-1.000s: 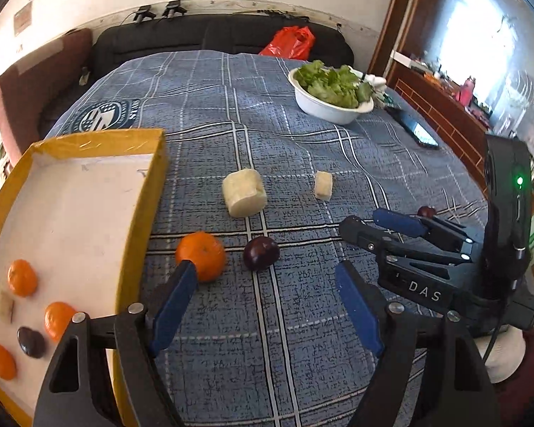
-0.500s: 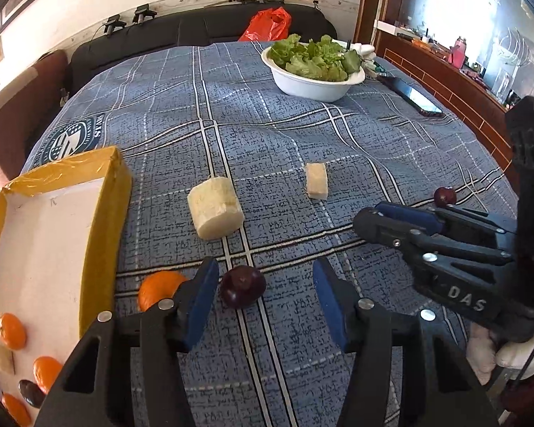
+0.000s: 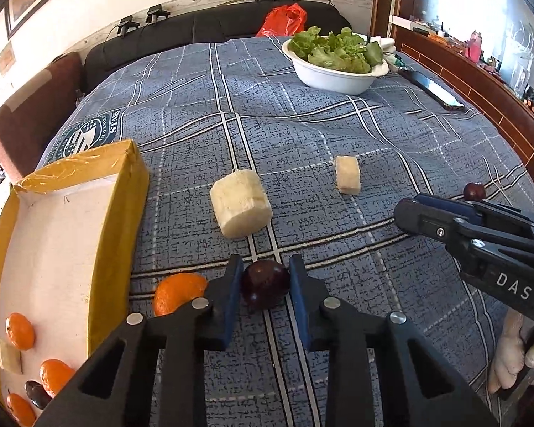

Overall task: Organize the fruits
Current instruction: 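Carry both plums into the yellow tray and open both grippers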

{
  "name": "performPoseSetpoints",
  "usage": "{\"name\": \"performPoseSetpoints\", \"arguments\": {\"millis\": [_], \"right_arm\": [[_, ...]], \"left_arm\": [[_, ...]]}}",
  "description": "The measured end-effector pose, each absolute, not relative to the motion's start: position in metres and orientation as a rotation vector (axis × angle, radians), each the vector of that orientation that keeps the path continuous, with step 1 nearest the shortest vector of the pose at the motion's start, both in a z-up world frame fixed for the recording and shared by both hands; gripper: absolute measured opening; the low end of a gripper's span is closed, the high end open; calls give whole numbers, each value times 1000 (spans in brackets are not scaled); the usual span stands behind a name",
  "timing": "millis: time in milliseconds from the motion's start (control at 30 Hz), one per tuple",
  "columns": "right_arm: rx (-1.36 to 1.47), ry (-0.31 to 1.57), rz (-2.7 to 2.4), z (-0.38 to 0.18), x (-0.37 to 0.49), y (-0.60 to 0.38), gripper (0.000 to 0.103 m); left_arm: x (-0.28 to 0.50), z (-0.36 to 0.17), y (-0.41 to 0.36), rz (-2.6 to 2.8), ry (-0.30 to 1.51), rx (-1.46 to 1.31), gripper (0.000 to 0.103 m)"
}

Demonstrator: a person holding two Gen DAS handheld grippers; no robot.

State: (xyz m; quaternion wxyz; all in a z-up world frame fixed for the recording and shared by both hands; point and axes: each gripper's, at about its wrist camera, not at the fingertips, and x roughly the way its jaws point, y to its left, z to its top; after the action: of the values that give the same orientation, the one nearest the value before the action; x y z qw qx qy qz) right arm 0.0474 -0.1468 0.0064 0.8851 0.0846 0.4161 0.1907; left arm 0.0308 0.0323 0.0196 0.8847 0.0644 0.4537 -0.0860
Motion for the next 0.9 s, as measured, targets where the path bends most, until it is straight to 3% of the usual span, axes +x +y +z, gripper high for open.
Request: {"name": "performPoseSetpoints", "arguments": {"millis": [400,900], "right_arm": [[131,764,334,20,32,-146,30],[65,737,551,70,-22,-71,31]], "left_arm": [[-15,56,57,-137,853,-7,25],[-78,82,188,133,749,-249,26]]}}
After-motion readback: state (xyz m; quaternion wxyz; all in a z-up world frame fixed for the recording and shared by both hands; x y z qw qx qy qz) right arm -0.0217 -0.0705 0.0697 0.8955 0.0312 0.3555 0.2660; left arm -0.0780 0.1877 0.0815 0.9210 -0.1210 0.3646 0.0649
